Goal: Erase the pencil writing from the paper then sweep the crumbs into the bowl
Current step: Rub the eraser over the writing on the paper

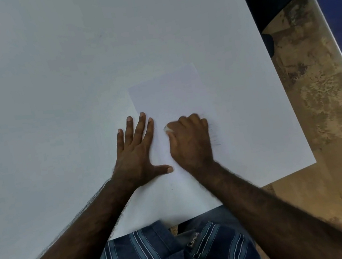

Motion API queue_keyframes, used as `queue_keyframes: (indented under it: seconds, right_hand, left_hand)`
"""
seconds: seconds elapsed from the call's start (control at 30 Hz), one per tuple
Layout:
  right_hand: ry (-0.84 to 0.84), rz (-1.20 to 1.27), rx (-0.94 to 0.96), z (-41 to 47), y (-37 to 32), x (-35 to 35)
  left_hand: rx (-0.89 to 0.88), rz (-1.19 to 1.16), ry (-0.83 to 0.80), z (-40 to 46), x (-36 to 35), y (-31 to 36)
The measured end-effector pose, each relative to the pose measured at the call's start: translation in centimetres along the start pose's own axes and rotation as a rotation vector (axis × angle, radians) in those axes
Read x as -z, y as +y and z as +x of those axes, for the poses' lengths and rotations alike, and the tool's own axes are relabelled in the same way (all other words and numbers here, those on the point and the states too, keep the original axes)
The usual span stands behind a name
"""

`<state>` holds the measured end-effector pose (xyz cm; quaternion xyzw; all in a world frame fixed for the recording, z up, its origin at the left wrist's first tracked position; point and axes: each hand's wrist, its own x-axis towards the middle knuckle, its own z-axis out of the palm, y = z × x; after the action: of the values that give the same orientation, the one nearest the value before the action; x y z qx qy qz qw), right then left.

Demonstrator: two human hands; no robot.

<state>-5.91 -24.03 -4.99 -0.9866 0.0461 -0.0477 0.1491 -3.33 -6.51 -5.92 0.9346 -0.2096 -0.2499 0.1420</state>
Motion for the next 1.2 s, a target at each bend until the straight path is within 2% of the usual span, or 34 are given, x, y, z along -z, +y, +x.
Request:
queue_keyframes:
  seconds: [0.1,0.17,0.27,0.37,0.43,0.5,0.57,0.67,0.77,0.83,0.93,1.0,1.1,1.2]
  right_hand:
    - [-0.129,0.028,0.194,-3.3,-1.9,-0.2]
    - [-0.131,0.002,0.250,-3.1,-1.4,-0.1]
    - [-0.045,-0.080,0.098,-0.1,0.4,0.0]
    - [-0.019,-0.060,-0.037,1.2,0.3,0.1]
    - [-0.049,-0.008,0.022,-0.4,-1.0,-0.1]
    - [-0.113,0.010,0.158,-2.8,-2.1,-0.1]
    - [-0.097,-0.005,0.227,-2.9,-1.7,0.1]
    - [0.007,-0.069,0.097,0.5,0.3,0.0]
    - [0.013,-0.064,-0.021,2.1,0.8,-0.1]
    - [-0.027,-0.020,0.032,0.6,-0.4,-0.1]
    - [-0.135,-0.009,0.244,-2.3,-1.9,0.0]
    - [-0.119,-0.039,0.281,-1.4,-1.2,0.1]
    - [-0.003,-0.088,0.138,2.1,0.7,0.1]
    - [0.039,-0.040,0.014,3.6,1.2,0.4]
  left_hand:
    - [-0.003,-0.012,0.032,-0.1,-0.2,0.0]
    - [-0.005,-0.015,0.033,-0.1,-0.2,0.0]
    - [-0.002,-0.003,-0.002,0.1,-0.1,-0.1]
    - [0.001,0.004,-0.023,0.1,-0.1,-0.2]
    - [0.004,0.000,-0.013,0.0,-0.1,-0.1]
    - [0.005,-0.008,-0.003,-0.1,-0.1,0.1]
    - [0.010,-0.011,0.004,-0.1,0.0,0.1]
    - [0.006,-0.008,0.001,0.0,0.0,0.0]
    - [0.001,0.001,-0.011,0.0,-0.1,-0.1]
    - [0.003,0.000,-0.004,0.1,-0.2,-0.1]
    - [0.005,0.003,0.014,0.0,-0.4,-0.1]
    - [0.006,-0.008,0.015,0.0,-0.3,-0.1]
    - [-0.001,-0.006,0.001,0.1,-0.1,-0.1]
    - [-0.001,0.005,-0.011,0.1,-0.1,-0.2]
